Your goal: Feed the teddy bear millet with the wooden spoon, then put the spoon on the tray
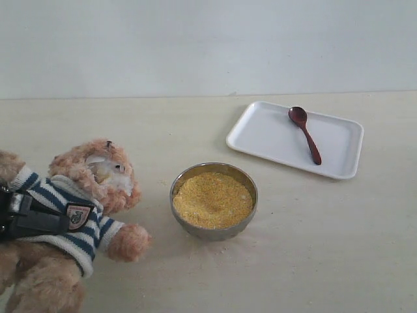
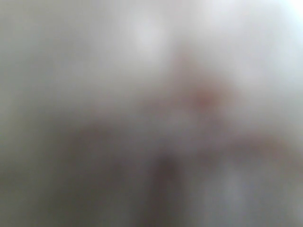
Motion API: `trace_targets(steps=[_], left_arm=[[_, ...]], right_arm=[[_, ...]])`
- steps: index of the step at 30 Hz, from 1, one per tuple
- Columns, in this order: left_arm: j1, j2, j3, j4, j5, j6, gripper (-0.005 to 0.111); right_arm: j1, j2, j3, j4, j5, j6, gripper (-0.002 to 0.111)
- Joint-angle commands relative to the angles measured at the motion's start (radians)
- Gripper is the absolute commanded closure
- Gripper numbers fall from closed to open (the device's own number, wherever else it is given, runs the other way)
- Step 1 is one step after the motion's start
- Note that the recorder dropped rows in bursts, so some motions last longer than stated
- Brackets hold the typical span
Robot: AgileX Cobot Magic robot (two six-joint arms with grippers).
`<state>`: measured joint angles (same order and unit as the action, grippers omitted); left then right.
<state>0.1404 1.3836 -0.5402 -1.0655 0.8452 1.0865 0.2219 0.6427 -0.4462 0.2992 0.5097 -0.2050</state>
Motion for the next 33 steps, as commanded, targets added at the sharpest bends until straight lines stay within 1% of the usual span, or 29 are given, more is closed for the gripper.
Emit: trace_targets(steps=[1, 8, 14, 18, 23, 25, 29, 33], left_arm=[[0.001, 0.002, 0.0, -0.014, 0.011, 0.007, 0.101], [0.001, 0.002, 0.0, -0.014, 0.011, 0.007, 0.101], [0.001, 0.002, 0.0, -0.014, 0.011, 0.007, 0.101], [0.001, 0.002, 0.0, -0.014, 0.011, 0.007, 0.101], [0.001, 0.002, 0.0, -0.014, 0.011, 0.007, 0.101], [0.001, 0.002, 0.0, -0.014, 0.011, 0.007, 0.101], [0.001, 0.002, 0.0, -0.014, 0.011, 0.007, 0.101], [0.001, 0.002, 0.0, -0.014, 0.011, 0.007, 0.101]], right_arm=[[-0.003, -0.175, 0.008, 0.008, 0.055, 0.013, 0.093], [-0.003, -0.331, 0.005, 0.008, 0.043, 0.013, 0.093], [-0.003, -0.364, 0.032, 0.022, 0.025, 0.015, 0.093], [-0.003, -0.394, 0.126, -0.066, -0.09, 0.018, 0.093], [-0.003, -0.502, 0.309, -0.131, -0.334, 0.018, 0.093], [-0.003, -0.551, 0.369, -0.154, -0.401, 0.018, 0.093], [-0.003, -0.643, 0.446, -0.204, -0.432, 0.016, 0.093], [-0.003, -0.643, 0.446, -0.204, -0.405, 0.018, 0.093]])
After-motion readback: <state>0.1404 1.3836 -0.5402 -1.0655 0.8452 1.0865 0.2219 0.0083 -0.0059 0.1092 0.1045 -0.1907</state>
